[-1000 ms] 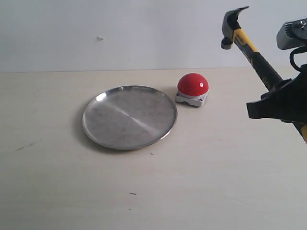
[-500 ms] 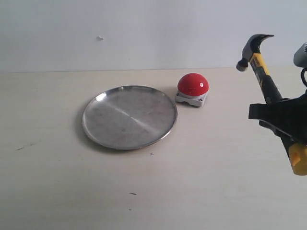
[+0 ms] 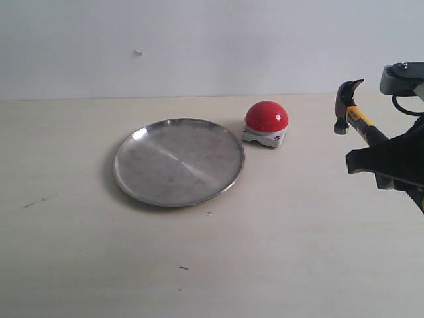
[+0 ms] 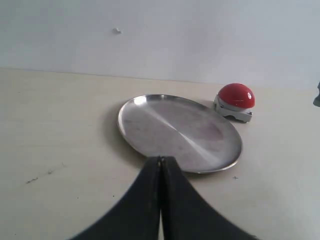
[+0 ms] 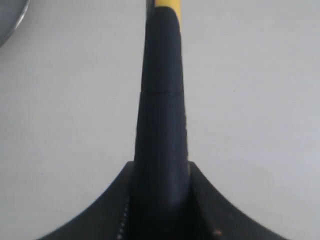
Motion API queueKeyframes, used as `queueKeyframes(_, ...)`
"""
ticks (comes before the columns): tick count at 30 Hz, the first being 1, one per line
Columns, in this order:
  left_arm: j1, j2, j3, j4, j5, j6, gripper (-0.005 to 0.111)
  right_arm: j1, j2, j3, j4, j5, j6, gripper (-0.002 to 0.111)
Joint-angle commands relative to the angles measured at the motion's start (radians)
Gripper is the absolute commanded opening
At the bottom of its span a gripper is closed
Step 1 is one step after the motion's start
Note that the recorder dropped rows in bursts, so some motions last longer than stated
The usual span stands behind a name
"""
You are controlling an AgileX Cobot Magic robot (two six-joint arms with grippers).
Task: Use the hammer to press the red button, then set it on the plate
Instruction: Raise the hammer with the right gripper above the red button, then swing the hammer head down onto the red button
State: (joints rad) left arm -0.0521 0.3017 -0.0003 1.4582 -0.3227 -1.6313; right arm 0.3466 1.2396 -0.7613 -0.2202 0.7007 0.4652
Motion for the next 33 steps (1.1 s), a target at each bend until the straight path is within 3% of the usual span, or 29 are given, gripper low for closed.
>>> queueKeyframes(1, -0.008, 0.002, 0.0, 0.002, 0.001, 0.002, 0.0, -0.006, -0.008, -0.023, 0.002, -0.012, -0.019, 0.0)
queueKeyframes(18, -0.008, 0.002, 0.0, 0.002, 0.001, 0.002, 0.0, -0.006, -0.008, -0.023, -0.014, -0.056, -0.05, 0.0)
queueKeyframes(23, -0.008, 0.002, 0.0, 0.002, 0.001, 0.002, 0.0, -0.024, -0.008, -0.023, 0.147, -0.114, -0.237, 0.0)
queueKeyframes(29, -0.008, 0.002, 0.0, 0.002, 0.001, 0.002, 0.0, -0.112, -0.008, -0.023, 0.611, -0.124, -0.769, 0.0)
queueKeyframes(33, -0.008, 0.002, 0.0, 0.002, 0.001, 0.002, 0.0, -0.144, -0.008, -0.023, 0.678, -0.154, -0.808, 0.0)
